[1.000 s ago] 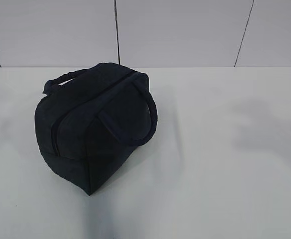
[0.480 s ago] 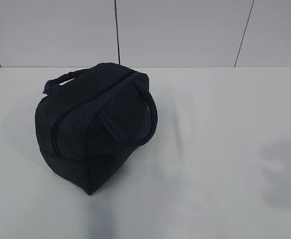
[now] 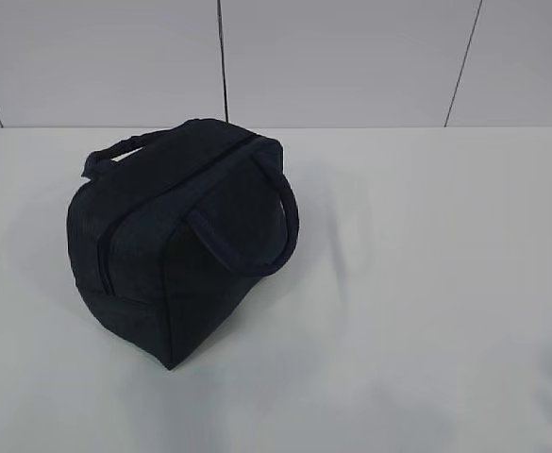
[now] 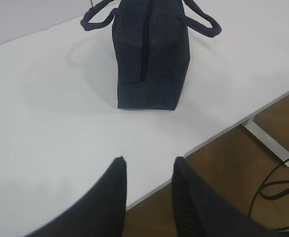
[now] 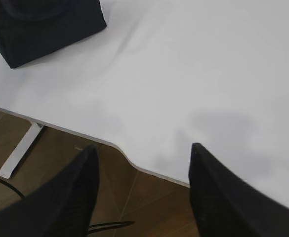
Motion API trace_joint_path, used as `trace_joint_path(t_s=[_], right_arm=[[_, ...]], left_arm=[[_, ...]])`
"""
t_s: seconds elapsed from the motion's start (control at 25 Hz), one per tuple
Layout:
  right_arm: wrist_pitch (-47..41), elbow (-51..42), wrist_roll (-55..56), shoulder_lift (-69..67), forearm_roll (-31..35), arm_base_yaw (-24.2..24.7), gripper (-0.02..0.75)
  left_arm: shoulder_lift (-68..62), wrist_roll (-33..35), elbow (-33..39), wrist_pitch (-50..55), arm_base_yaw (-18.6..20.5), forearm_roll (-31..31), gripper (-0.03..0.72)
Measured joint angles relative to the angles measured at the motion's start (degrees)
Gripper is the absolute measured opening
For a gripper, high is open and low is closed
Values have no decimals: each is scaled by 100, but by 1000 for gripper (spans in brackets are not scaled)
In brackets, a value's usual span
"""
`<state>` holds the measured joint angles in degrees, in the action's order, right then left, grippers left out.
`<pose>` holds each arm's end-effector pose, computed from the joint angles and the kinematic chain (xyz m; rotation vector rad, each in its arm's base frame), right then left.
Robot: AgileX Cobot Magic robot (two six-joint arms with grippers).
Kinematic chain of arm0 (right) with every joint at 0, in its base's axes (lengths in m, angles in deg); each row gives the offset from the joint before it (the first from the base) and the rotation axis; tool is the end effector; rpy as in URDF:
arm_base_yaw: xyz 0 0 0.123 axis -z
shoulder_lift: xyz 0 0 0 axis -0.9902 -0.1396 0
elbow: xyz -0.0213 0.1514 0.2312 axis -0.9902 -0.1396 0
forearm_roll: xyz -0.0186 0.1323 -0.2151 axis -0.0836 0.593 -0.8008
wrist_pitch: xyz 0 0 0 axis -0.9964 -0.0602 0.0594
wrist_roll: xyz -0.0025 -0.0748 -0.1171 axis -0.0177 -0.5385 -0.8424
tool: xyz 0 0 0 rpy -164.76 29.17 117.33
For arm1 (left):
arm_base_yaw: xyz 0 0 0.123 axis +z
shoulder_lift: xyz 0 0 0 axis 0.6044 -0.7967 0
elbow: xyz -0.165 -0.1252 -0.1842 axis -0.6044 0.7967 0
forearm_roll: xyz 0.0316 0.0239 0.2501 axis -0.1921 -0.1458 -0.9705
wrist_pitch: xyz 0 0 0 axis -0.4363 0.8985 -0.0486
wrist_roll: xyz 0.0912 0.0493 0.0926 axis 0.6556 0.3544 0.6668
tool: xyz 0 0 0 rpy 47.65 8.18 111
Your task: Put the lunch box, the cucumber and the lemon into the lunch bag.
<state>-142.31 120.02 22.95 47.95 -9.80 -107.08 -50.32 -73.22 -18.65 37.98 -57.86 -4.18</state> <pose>0.0212 -0.0005 0.2734 -0.3719 2.1027 0.2151 0.0060 -0.0207 0.2922 0.5725 1.9839 -0.2722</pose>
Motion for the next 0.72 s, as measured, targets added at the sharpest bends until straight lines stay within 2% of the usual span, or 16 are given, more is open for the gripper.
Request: trace_joint_path(t_s=[0.24,0.44,0.56,0.72], right_arm=[[-5,-524,-10,166,1,0,435],[319,-666,-14,166,23,0,435],[599,-814,-24,166,26,0,435],[652,-852,-37,166,36,0,435]], left_arm=[[0,0,460,-136,0,238,225],[0,0,826,-475,0,306,225],[0,-27,948,-745,0,121,225],[0,-484,993,-866,0,-322,225]])
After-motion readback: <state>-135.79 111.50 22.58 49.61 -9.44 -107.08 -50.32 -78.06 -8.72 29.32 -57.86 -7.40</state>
